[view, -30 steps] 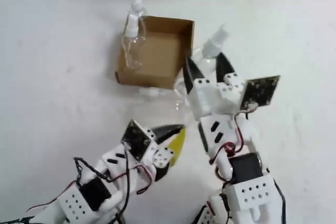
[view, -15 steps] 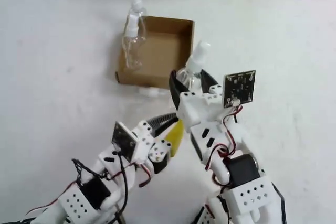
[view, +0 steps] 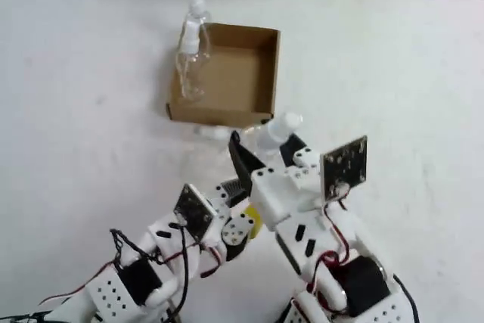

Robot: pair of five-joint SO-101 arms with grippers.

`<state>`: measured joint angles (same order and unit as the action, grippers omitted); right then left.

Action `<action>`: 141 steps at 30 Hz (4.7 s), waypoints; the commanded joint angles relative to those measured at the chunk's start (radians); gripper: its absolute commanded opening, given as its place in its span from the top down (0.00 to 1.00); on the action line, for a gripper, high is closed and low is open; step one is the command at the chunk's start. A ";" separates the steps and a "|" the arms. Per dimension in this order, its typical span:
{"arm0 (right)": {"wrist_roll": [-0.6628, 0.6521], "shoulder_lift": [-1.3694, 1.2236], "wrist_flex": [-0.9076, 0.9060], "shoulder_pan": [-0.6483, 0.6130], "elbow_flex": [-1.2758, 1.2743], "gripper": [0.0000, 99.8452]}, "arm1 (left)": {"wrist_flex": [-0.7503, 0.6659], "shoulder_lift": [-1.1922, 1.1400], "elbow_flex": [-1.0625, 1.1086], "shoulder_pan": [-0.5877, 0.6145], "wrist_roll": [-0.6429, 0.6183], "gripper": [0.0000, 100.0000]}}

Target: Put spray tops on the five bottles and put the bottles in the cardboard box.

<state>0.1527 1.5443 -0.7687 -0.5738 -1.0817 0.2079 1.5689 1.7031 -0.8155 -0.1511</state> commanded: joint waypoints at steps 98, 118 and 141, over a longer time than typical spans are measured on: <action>-0.350 -2.206 0.407 0.335 1.527 0.98 | 0.442 0.010 -0.005 0.786 0.563 0.98; -0.348 -2.206 0.381 0.332 1.556 0.98 | 0.442 0.010 -0.005 0.789 0.563 0.98; -0.305 -2.278 0.137 0.332 1.817 0.98 | 0.442 0.010 -0.005 0.791 0.563 0.98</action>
<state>-0.1803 -0.7188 -0.5831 -0.2394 0.6214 0.6820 1.5689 1.7031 -0.0345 0.4012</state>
